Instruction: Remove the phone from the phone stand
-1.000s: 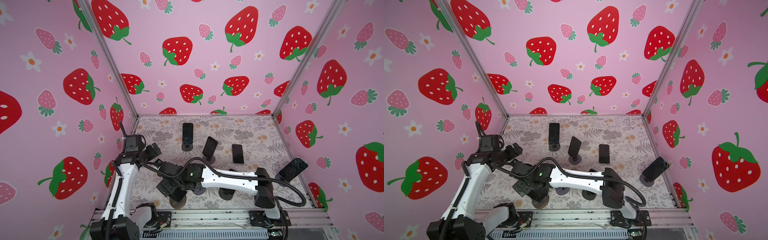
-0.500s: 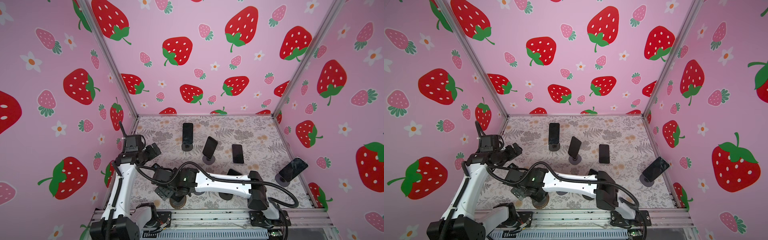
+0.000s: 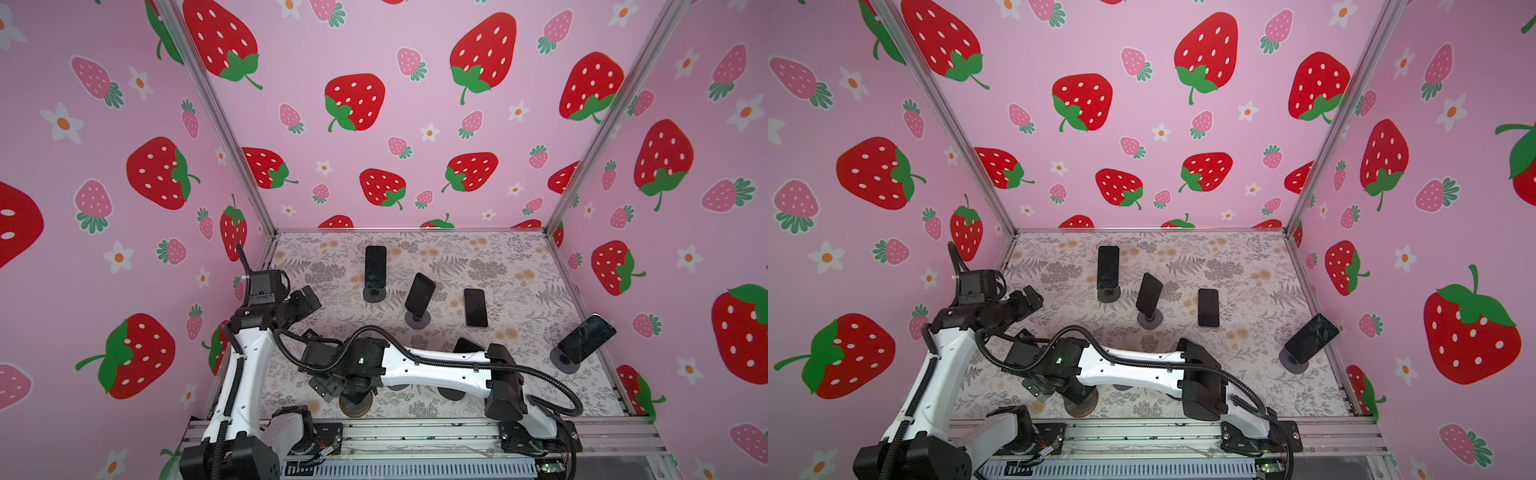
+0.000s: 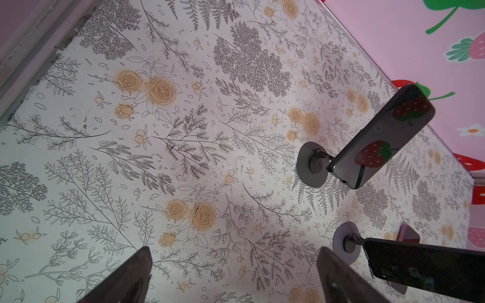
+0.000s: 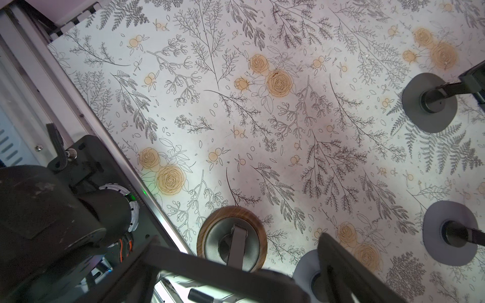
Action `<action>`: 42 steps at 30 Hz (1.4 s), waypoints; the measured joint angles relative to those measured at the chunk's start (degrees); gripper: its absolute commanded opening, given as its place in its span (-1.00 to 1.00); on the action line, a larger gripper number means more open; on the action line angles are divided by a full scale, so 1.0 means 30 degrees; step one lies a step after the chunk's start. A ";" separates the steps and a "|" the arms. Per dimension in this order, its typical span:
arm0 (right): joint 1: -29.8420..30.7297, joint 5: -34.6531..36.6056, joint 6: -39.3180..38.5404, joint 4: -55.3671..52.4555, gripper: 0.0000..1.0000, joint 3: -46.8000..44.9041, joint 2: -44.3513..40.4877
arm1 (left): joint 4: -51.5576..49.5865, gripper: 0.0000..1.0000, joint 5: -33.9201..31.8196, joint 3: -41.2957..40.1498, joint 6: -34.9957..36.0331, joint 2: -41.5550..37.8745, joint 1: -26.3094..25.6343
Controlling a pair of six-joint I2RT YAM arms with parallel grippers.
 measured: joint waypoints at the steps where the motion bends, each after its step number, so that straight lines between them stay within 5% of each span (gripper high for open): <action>1: 0.0000 0.0000 0.0036 -0.0073 0.84 0.0080 0.0066 | 0.0000 0.99 0.0000 0.0000 0.0000 0.0000 0.0015; 24: 0.0051 0.0736 0.0590 -0.1107 0.28 0.0714 0.0641 | 0.0000 0.99 0.0000 0.0000 0.0000 0.0000 0.0087; 42: 0.0051 0.1326 0.0430 -0.0933 0.22 -0.0211 -0.0495 | -0.0029 0.99 0.0000 0.0000 -0.0007 -0.0007 0.0087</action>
